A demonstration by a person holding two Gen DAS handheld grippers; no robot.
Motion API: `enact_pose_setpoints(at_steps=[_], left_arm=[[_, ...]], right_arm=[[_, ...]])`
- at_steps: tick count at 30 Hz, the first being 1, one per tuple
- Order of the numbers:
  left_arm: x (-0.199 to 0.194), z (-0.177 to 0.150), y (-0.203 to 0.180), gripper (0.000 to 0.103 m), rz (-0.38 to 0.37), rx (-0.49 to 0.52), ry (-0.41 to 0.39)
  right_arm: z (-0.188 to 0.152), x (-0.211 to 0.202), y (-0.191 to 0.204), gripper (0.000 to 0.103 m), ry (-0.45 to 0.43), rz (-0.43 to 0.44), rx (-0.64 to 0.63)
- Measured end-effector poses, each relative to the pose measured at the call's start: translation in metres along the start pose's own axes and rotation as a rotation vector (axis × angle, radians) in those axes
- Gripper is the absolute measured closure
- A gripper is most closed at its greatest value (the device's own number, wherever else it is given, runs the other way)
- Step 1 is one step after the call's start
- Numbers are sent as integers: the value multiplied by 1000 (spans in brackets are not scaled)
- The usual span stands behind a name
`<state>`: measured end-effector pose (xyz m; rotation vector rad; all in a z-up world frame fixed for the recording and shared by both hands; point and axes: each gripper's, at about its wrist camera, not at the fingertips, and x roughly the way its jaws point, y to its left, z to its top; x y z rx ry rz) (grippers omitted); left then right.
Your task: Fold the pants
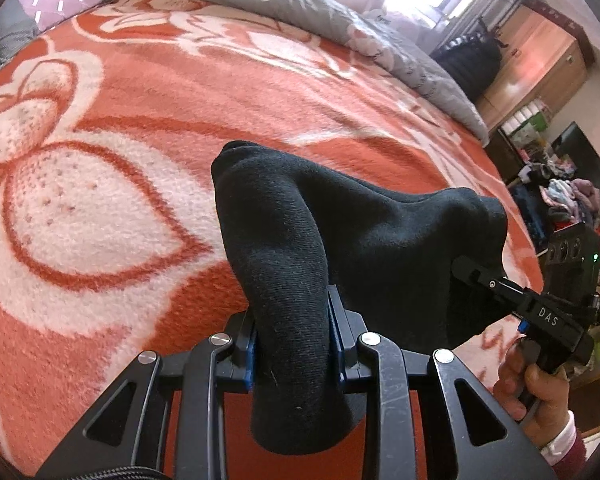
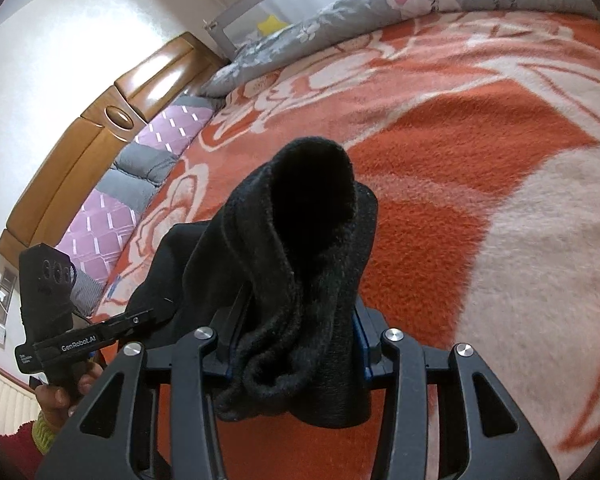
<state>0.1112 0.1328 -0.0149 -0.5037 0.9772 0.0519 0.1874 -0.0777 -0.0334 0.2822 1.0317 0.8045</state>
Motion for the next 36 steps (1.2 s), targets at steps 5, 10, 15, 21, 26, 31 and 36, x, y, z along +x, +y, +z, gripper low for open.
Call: enact_pose_setpoints(at_steps=[5,10,15,21,26,31,36], left_arm=[[21,-5,17,75,25,-26,38],[30,-10,26,62,24,-47,45],[33,-11,26,56,32,-54,40],[16,-14,16,40,93,-37,3],[-6,-20,12,30,133,-35,-54],[-26,-30,8,23,151,-18,-84],[-36,-43,2,22,161,-20,-93]], right_arm=[[-4,26,-10,57,52,-7,18],[-8,32,-23,50,56,-4,33],[-11,26,-34,41,47,-23,32],[-14,1,-26,40,-29,-68,24],[-19,-19,-10,31,-90,-118,-20],[-26,-31,7,27,-120,-133,-49],[-38,-42,20,25,-136,-144,-88]])
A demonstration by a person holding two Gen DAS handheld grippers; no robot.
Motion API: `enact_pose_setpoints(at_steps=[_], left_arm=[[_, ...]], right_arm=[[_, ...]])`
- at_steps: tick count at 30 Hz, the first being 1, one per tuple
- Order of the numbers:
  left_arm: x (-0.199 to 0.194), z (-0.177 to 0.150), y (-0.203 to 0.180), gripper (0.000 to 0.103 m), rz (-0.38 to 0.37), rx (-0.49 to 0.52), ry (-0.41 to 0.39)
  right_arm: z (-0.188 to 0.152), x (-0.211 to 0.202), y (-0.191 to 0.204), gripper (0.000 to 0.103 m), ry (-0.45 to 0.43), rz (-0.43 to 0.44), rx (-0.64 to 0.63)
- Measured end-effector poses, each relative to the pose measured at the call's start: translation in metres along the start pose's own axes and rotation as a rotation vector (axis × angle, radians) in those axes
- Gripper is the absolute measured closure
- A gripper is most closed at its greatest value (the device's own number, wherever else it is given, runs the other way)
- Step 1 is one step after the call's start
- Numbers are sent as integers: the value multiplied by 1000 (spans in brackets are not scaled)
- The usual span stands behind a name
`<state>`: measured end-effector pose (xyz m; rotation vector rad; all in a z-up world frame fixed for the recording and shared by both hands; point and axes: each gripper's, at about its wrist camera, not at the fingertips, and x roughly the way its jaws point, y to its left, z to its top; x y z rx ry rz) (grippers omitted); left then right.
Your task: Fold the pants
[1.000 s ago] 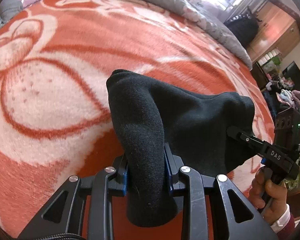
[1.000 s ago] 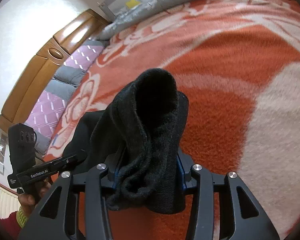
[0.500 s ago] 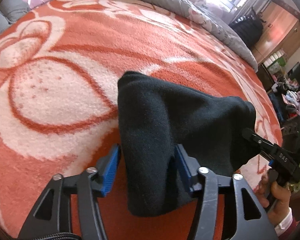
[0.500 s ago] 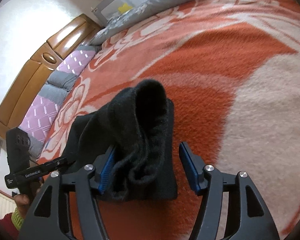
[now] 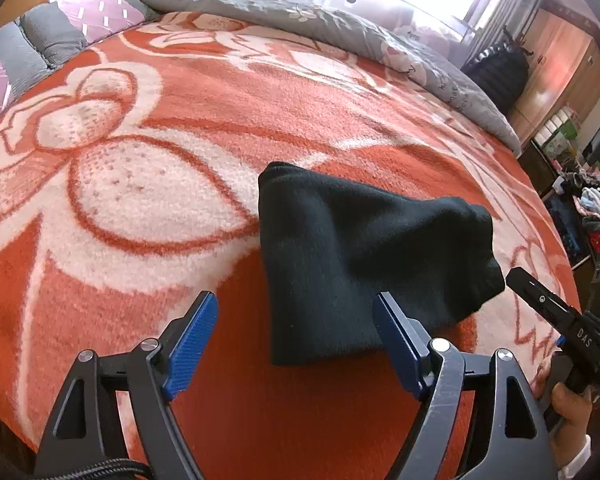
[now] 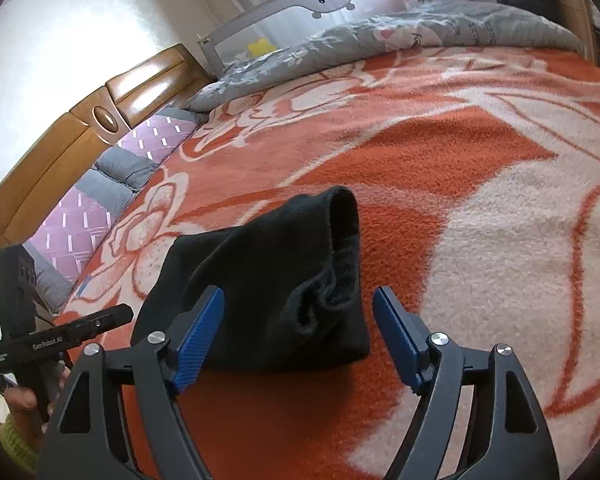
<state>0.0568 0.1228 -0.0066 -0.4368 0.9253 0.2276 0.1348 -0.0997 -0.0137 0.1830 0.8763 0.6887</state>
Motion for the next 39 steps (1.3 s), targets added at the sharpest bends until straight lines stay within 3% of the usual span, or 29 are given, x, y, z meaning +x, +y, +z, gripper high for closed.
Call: enact_pose_setpoints(at_steps=[16,22,28,39], left_arm=[[-24,-38,-30,22,67,111,-48],[-29,-44,-34,20,49,139,-65],[-28,-55,-32,19,41,140,-58],[-20,-55,-27,18,119,137,-61]], right_arm=[[-43,-29,25,16,-12,-74,-176],[-51,-31,33,9,-37,-106,-220],[-60,-30,39,6,-34,-103,-269],[-63,-24,42,6,-34,-110,-300]])
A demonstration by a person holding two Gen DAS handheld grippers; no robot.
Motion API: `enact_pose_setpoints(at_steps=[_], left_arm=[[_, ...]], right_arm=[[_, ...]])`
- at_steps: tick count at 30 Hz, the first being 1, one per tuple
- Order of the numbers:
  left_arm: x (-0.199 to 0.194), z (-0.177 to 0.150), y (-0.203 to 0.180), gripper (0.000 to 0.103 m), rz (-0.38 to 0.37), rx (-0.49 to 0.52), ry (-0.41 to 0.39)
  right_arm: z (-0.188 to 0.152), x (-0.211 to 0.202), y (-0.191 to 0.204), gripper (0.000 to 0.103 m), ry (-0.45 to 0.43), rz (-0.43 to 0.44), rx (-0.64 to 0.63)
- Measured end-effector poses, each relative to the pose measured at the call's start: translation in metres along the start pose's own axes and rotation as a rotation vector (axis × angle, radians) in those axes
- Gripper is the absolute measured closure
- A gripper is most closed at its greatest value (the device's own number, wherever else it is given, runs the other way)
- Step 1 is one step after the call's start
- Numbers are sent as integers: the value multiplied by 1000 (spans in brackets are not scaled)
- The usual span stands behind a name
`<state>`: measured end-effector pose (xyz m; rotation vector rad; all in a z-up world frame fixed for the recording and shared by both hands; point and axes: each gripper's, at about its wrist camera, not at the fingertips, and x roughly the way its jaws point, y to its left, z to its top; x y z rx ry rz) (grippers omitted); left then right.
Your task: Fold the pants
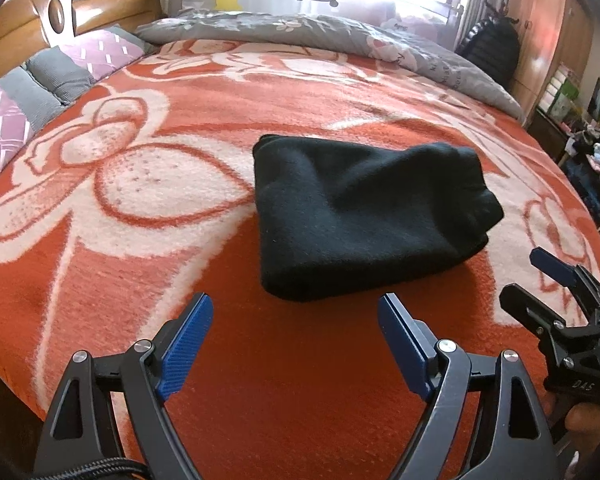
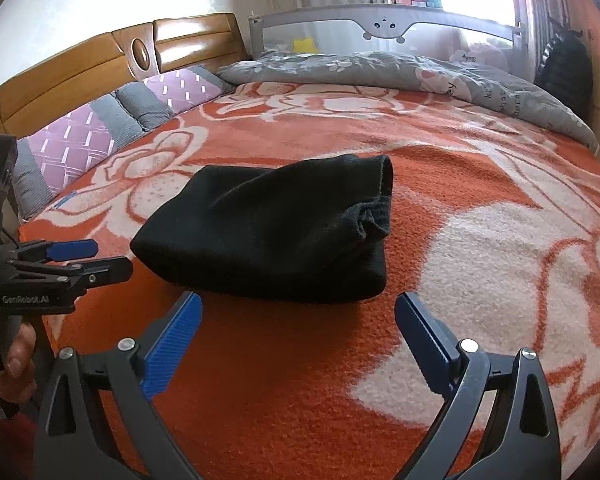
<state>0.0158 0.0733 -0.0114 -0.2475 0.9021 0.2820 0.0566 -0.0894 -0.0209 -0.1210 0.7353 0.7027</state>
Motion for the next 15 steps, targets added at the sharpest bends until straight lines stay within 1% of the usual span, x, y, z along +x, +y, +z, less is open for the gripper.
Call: enact_pose_setpoints(at_steps=[5,15], left_arm=[[5,2,4,18,25,-8,0],[15,3,-3,18,46,42,5]], right_arm=[[2,4,-1,6,-8,13,10],[4,15,0,5,-10,11,-2]])
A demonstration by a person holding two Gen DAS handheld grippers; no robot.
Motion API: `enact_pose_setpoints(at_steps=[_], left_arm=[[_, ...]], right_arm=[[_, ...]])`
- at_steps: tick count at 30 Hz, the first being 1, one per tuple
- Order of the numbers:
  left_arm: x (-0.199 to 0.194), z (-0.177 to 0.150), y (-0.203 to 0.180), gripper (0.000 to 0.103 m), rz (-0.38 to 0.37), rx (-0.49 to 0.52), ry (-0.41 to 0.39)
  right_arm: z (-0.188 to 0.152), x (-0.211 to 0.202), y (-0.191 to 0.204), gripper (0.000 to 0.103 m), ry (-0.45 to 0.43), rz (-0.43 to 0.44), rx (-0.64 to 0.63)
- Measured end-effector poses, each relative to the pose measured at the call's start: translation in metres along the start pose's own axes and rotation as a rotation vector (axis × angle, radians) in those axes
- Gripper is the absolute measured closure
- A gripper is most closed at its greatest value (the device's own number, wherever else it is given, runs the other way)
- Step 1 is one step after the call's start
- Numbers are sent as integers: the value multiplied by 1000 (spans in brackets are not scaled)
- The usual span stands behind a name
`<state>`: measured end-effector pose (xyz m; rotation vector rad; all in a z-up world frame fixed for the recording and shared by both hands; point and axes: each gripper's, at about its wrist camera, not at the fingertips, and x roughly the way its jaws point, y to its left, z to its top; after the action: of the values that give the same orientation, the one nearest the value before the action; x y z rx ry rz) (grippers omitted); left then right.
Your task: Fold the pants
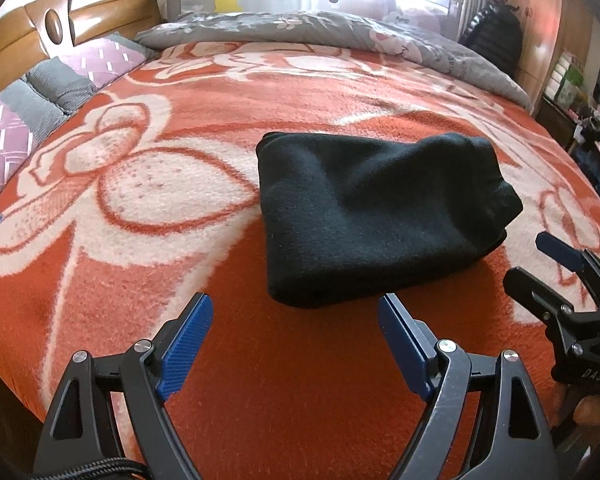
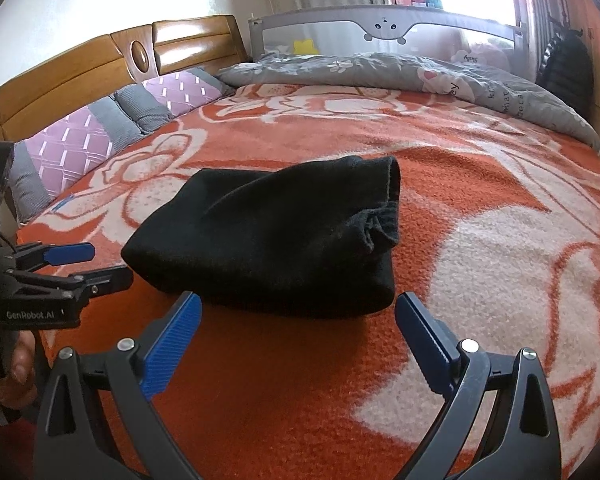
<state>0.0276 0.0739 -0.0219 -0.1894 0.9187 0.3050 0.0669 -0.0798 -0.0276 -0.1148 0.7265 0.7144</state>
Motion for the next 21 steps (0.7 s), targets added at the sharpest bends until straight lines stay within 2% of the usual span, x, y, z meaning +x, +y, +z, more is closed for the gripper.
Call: enact_pose_setpoints(at_steps=[10,21], left_arm=[[3,6,3,18,20,-12,-16],[1,10,-5,18,43,25,-37]], right_arm=[[2,7,1,5,-1,4,-7],[4,11,1,5,-14,9,-22]])
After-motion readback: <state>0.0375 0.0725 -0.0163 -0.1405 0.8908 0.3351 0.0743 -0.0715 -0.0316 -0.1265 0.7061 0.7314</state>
